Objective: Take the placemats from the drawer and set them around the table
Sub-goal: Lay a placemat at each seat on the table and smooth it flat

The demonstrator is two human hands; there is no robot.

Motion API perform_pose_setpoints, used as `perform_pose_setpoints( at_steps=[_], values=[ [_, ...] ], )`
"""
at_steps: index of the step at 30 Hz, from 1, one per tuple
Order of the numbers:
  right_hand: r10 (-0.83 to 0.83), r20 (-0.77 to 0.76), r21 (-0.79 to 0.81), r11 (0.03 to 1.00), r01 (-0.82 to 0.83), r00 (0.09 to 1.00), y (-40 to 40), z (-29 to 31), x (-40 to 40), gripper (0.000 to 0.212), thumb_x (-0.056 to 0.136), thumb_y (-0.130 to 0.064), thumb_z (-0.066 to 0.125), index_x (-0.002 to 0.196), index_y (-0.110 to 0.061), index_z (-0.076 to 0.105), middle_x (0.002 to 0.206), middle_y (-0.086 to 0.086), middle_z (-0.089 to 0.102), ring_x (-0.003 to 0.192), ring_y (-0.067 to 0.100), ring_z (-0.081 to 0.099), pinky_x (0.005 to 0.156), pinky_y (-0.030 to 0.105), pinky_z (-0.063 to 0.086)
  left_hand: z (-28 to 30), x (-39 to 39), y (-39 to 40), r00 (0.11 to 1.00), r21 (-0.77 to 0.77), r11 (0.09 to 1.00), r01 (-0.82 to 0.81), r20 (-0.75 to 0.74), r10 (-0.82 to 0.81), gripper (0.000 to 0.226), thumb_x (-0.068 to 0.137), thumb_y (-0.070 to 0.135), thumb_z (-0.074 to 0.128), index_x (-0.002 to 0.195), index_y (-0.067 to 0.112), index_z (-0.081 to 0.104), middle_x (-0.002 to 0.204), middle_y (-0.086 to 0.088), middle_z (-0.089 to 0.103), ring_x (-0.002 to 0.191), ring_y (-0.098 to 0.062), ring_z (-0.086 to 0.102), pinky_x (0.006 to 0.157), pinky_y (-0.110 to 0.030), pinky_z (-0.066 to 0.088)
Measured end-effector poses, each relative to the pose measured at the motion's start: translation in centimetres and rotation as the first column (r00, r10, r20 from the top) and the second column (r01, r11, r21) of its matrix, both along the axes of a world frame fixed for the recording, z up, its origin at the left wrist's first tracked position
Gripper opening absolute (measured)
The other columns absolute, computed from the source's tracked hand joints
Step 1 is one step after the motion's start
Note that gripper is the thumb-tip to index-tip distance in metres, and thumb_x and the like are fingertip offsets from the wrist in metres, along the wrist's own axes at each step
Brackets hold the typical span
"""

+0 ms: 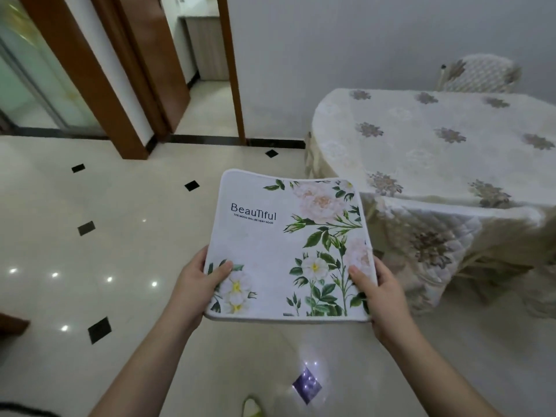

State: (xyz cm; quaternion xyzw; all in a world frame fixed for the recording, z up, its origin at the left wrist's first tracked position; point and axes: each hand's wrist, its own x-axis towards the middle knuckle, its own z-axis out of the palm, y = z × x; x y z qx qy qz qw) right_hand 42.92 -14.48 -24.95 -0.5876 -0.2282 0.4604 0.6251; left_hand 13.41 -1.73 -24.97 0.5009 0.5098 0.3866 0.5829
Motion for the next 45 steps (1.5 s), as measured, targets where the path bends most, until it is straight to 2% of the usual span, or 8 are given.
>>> perform_pose_setpoints(
  at_steps=[6,10,13,19,24,28,36,45],
  values=[
    [0.048,0.086,-0.001,0.999,-0.048,0.995,7.9,0.4,-6.4,0.03,0.092,-0.013,0.067,0.111,-0.035,0.068,0.104,0.001,0.077,0.09,0.024,0.075,0.065,0.033,0.061,0.4,-6.5,6.2,0.998,0.006,0.998,-0.058,-0.007,0.058,0.033,0.092,0.008,0.068,0.119,0.026,0.065,0.106,0.0,0.077,0.096,-0.021,0.074,0.08,-0.038,0.058],
    [0.06,0.143,-0.006,0.998,-0.06,0.988,11.5,0.3,-8.6,0.031,0.093,-0.013,0.065,0.115,-0.035,0.066,0.107,-0.003,0.076,0.094,0.022,0.074,0.074,0.041,0.062,0.1,-8.7,9.1,0.997,-0.001,0.997,-0.078,-0.002,0.078,0.031,0.092,0.009,0.067,0.118,0.027,0.066,0.106,0.0,0.077,0.096,-0.021,0.074,0.079,-0.037,0.058],
    [0.085,0.169,-0.014,0.996,-0.083,0.982,13.9,0.2,-8.4,0.03,0.093,-0.015,0.065,0.111,-0.039,0.068,0.106,-0.004,0.076,0.093,0.021,0.074,0.07,0.037,0.062,-0.7,-8.7,10.9,0.995,-0.016,0.995,-0.102,0.0,0.102,0.03,0.092,0.01,0.068,0.118,0.026,0.066,0.106,0.001,0.077,0.097,-0.022,0.074,0.084,-0.041,0.057],
    [0.082,0.163,-0.049,0.996,-0.075,0.983,18.8,-1.0,-4.9,0.034,0.093,-0.017,0.066,0.111,-0.045,0.069,0.106,-0.003,0.076,0.092,0.022,0.075,0.069,0.037,0.062,-2.3,-5.6,15.9,0.995,-0.028,0.995,-0.098,-0.009,0.098,0.029,0.091,0.008,0.069,0.113,0.028,0.067,0.103,0.003,0.077,0.093,-0.018,0.075,0.071,-0.027,0.06],
    [0.063,0.218,-0.063,0.997,-0.051,0.974,24.6,-2.0,-0.7,0.033,0.092,-0.017,0.066,0.111,-0.043,0.068,0.104,-0.007,0.076,0.091,0.019,0.075,0.072,0.038,0.062,-2.6,-1.1,22.5,0.997,-0.068,0.995,-0.069,-0.046,0.066,0.027,0.091,0.008,0.068,0.111,0.026,0.068,0.104,-0.002,0.077,0.096,-0.025,0.074,0.088,-0.048,0.057],
    [0.058,0.235,-0.08,0.996,-0.04,0.97,29.4,-2.6,2.9,0.034,0.092,-0.02,0.067,0.121,-0.036,0.064,0.107,-0.007,0.075,0.094,0.016,0.074,0.082,0.046,0.06,-1.8,2.3,27.8,0.996,-0.088,0.995,-0.052,-0.079,0.045,0.027,0.091,0.01,0.069,0.113,0.026,0.067,0.104,-0.005,0.077,0.094,-0.028,0.075,0.086,-0.053,0.058],
    [0.091,0.221,-0.056,0.995,-0.08,0.971,38.5,-2.3,7.8,0.032,0.094,-0.015,0.064,0.12,-0.032,0.065,0.107,-0.005,0.075,0.097,0.019,0.073,0.08,0.042,0.061,-0.8,7.2,36.0,0.989,-0.076,0.994,-0.081,-0.128,0.071,0.03,0.091,0.011,0.069,0.117,0.026,0.066,0.104,-0.004,0.077,0.094,-0.028,0.074,0.085,-0.054,0.058],
    [0.064,0.251,-0.089,0.995,-0.043,0.966,48.9,-3.3,8.9,0.037,0.09,-0.036,0.065,0.126,-0.045,0.059,0.11,-0.011,0.074,0.097,0.016,0.073,0.086,0.046,0.058,-1.1,9.1,47.7,0.989,-0.08,0.995,-0.059,-0.137,0.048,0.031,0.093,0.013,0.067,0.121,0.025,0.063,0.104,-0.001,0.077,0.093,-0.026,0.075,0.08,-0.047,0.06]
  ],
)
